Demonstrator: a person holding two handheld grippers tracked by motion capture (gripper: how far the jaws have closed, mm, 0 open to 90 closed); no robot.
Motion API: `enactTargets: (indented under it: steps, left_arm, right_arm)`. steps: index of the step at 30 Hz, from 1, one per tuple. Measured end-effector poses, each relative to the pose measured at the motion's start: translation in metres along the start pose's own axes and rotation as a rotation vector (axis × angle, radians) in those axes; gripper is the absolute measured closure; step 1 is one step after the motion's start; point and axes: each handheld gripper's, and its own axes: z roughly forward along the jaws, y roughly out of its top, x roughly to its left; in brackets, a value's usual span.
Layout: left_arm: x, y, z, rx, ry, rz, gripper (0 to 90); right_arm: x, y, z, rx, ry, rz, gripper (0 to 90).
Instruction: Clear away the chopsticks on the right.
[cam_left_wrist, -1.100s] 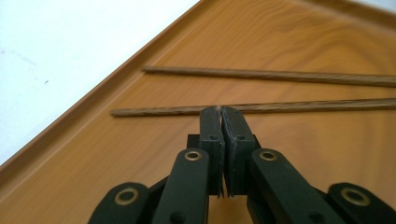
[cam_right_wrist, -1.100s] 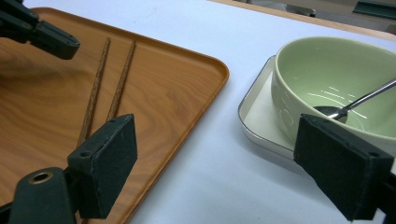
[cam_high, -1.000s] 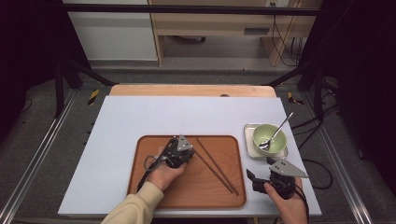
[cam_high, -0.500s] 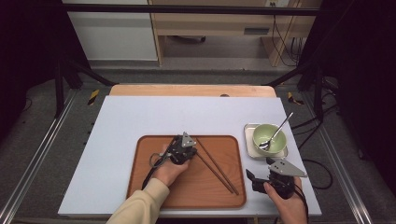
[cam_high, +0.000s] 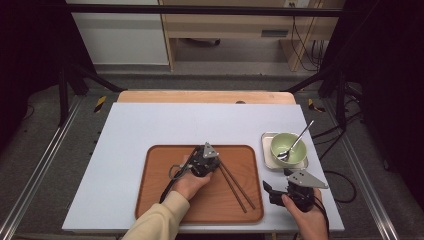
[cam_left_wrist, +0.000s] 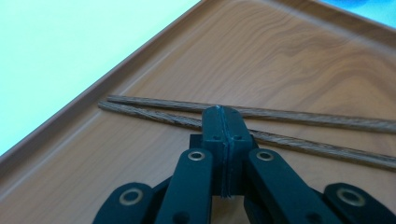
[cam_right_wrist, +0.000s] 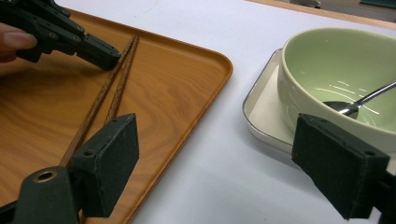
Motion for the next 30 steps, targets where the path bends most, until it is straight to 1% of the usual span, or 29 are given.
enactTargets:
  steps: [1,4,8,9,10,11,13,15,17,18,19,21,24,25,27,28,29,30]
  left_arm:
    - [0.000,0.001,0.001,-0.001,-0.004,0.006,89.6]
    - [-0.003,0.004,0.003,-0.007,-0.009,0.004,89.7]
    - [-0.006,0.007,0.006,-0.006,-0.028,0.021,89.9]
    - [-0.007,0.008,0.007,-0.013,-0.029,0.018,90.0]
    - [-0.007,0.009,0.007,-0.008,-0.032,0.030,90.0]
    - [-0.008,0.010,0.007,-0.017,-0.034,0.023,90.0]
    - [-0.009,0.012,0.008,-0.022,-0.041,0.026,90.0]
    - [-0.010,0.014,0.009,-0.028,-0.046,0.024,90.0]
    - [-0.011,0.015,0.011,-0.032,-0.048,0.031,90.0]
    - [-0.011,0.016,0.011,-0.026,-0.049,0.039,90.0]
    - [-0.012,0.016,0.012,-0.035,-0.050,0.030,90.0]
    - [-0.012,0.017,0.013,-0.036,-0.054,0.029,90.0]
    - [-0.012,0.018,0.015,-0.028,-0.055,0.043,90.0]
    - [-0.012,0.019,0.016,-0.036,-0.057,0.034,90.0]
    - [-0.013,0.020,0.016,-0.035,-0.057,0.036,90.0]
    - [-0.013,0.020,0.016,-0.031,-0.064,0.043,90.0]
    - [-0.014,0.020,0.017,-0.037,-0.066,0.037,90.0]
    - [-0.015,0.020,0.017,-0.037,-0.065,0.042,90.0]
  right_arm:
    - [0.000,0.000,0.000,0.001,-0.001,0.001,15.3]
    - [0.000,0.000,0.001,0.004,-0.005,-0.003,15.5]
    - [0.001,0.000,0.002,0.008,-0.007,-0.004,15.6]
    - [0.001,0.000,0.003,0.010,-0.007,-0.006,15.6]
    - [0.002,0.000,0.004,0.012,-0.009,-0.003,15.6]
    - [0.002,0.001,0.004,0.015,-0.007,-0.004,15.6]
    - [0.003,0.001,0.005,0.017,-0.010,-0.013,15.7]
    - [0.004,0.001,0.005,0.021,-0.012,-0.012,15.7]
    - [0.004,0.001,0.005,0.022,-0.017,-0.020,15.7]
    - [0.004,0.001,0.005,0.021,-0.018,-0.018,15.7]
    - [0.004,0.001,0.005,0.021,-0.018,-0.016,15.7]
    - [0.003,0.001,0.005,0.020,-0.021,-0.012,15.9]
    - [0.003,0.000,0.005,0.023,-0.023,-0.007,16.0]
    - [0.003,0.000,0.005,0.024,-0.024,-0.010,16.0]
    - [0.003,0.000,0.005,0.022,-0.022,-0.010,16.0]
    - [0.003,0.001,0.005,0.022,-0.022,-0.010,16.0]
    - [0.003,0.000,0.005,0.024,-0.023,-0.010,16.0]
    - [0.003,0.000,0.006,0.025,-0.025,-0.010,16.0]
